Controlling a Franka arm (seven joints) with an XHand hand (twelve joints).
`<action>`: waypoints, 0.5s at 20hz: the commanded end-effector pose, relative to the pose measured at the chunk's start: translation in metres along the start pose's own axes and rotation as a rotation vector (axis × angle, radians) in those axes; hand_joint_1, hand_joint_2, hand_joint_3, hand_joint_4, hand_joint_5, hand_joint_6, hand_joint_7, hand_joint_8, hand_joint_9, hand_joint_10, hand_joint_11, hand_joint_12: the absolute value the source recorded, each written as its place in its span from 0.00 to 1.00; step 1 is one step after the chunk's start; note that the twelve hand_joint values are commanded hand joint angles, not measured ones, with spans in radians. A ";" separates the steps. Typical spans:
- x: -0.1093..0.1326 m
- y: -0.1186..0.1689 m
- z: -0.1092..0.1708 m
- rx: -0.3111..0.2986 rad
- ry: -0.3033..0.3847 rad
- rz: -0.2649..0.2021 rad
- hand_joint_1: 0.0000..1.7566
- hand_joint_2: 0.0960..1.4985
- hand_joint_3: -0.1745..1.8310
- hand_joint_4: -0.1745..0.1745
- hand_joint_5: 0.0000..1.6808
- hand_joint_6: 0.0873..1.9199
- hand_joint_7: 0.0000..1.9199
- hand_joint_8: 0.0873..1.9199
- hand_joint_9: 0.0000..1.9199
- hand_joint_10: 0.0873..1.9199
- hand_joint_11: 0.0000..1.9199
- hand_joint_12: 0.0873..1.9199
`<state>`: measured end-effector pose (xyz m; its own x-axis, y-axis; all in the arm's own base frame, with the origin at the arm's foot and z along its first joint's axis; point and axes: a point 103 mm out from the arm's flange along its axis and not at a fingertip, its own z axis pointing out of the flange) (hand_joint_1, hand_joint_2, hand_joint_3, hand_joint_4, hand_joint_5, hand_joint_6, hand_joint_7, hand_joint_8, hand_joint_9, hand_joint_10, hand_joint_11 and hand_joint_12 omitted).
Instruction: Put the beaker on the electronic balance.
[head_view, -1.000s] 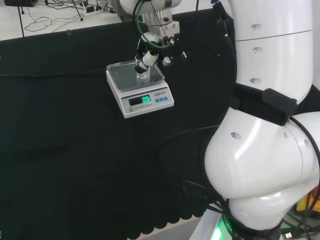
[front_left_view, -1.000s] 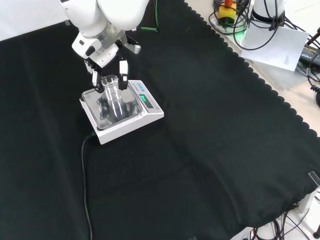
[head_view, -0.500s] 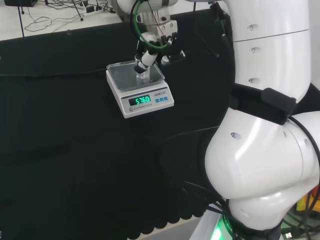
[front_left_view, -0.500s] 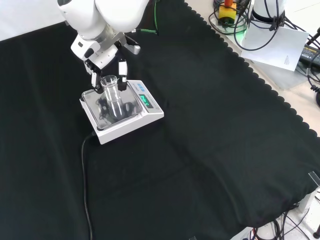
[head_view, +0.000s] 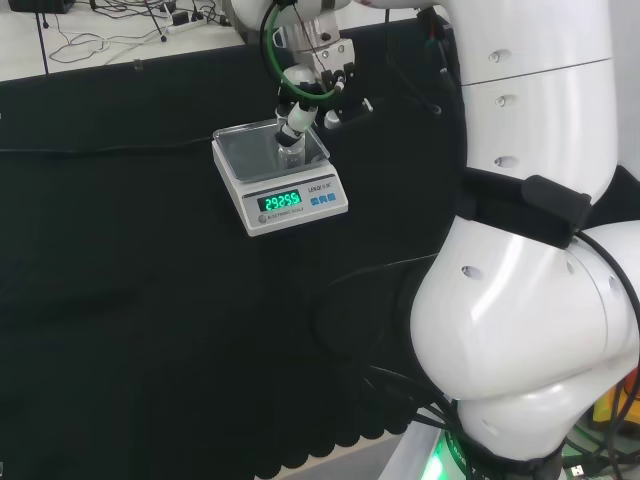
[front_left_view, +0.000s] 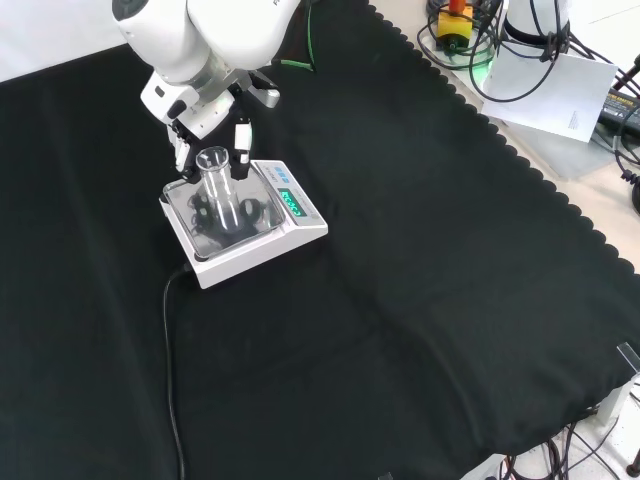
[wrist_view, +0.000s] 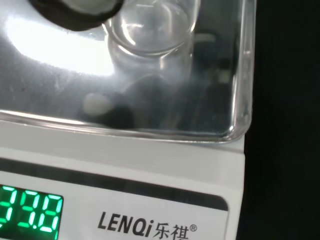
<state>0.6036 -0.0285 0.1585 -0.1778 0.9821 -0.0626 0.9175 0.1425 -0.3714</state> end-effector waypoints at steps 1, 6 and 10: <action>-0.001 -0.001 0.000 0.017 -0.008 0.003 0.45 0.52 0.03 0.36 0.20 0.37 0.34 0.38 0.61 0.29 0.51 0.58; -0.004 -0.003 -0.002 0.041 -0.006 0.010 0.40 0.50 0.01 0.41 0.11 0.15 0.20 0.40 0.54 0.34 0.49 0.61; -0.006 -0.009 -0.008 0.060 -0.049 0.040 0.36 0.48 0.01 0.52 0.06 0.02 0.03 0.30 0.35 0.38 0.39 0.66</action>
<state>0.6033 -0.0321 0.1638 -0.1706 0.9823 -0.0773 0.9047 0.1251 -0.4073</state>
